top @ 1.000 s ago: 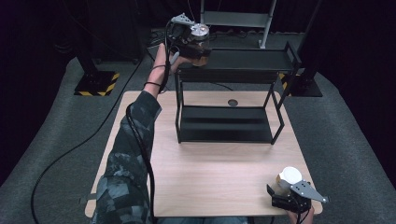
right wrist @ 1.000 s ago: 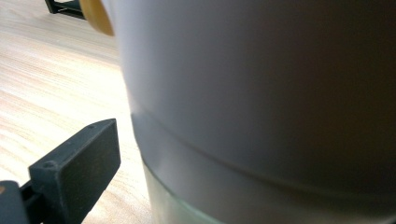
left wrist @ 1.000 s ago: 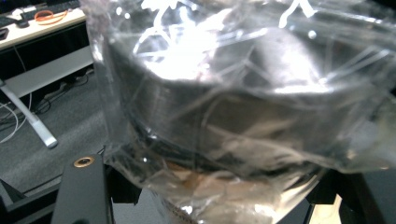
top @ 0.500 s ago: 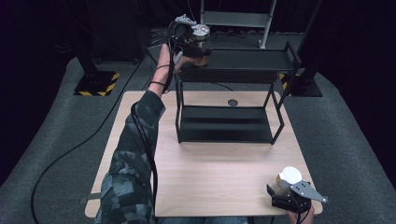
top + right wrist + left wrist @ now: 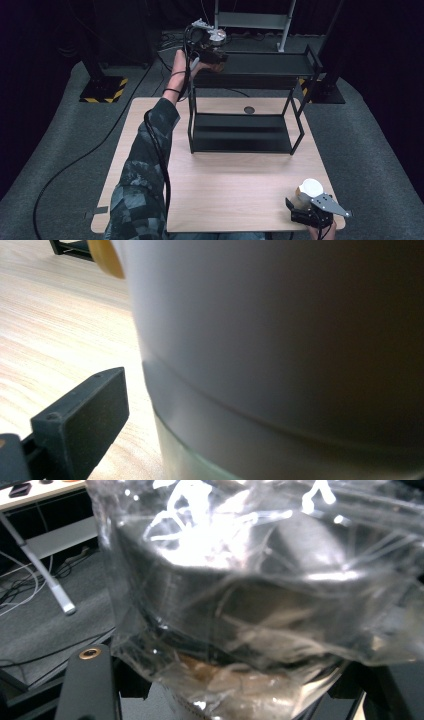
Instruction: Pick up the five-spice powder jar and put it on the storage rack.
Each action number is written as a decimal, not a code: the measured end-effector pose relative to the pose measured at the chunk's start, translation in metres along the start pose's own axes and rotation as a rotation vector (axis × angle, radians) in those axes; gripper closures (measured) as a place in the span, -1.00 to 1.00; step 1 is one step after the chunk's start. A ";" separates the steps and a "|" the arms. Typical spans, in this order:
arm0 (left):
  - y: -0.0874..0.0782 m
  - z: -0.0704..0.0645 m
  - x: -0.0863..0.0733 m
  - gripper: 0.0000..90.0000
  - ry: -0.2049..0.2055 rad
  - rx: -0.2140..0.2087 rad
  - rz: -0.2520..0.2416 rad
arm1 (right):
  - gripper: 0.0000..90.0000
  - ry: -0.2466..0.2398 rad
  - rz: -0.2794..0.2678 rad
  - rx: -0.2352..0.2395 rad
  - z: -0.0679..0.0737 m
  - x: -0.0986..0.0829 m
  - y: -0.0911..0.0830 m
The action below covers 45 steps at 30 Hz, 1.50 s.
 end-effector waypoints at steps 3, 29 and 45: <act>0.001 0.001 -0.001 -0.32 -0.005 -0.002 -0.005 | -1.00 0.000 0.000 0.000 0.000 0.000 0.000; -0.002 -0.004 -0.002 -0.54 -0.048 0.022 -0.006 | -1.00 -0.001 0.000 -0.002 0.000 0.000 0.000; -0.029 -0.014 0.003 -0.99 -0.001 0.014 0.048 | -1.00 0.000 0.005 -0.004 0.000 0.001 0.000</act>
Point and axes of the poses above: each handheld gripper's, and its own axes: y roughly forward along the jaws, x roughly out of its top, z roughly to its left, the point moved 6 cm from there along y, roughly forward along the jaws, and after that the axes turned 10 degrees about -x, right-handed, at the moved point
